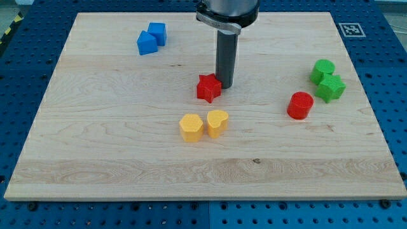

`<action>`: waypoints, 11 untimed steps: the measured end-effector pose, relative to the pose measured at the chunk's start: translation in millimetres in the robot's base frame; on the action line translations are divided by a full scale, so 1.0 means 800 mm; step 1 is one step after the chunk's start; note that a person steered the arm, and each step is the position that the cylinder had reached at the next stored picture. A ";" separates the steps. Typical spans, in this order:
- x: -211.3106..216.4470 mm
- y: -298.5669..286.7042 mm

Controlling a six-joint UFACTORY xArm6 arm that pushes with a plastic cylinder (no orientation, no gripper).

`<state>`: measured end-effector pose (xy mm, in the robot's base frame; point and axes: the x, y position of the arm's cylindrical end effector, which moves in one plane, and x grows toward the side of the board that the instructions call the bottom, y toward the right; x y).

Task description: Place your arm to the top of the red circle

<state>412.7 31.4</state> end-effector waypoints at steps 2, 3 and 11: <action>0.000 -0.013; 0.000 0.006; 0.004 0.142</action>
<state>416.1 145.1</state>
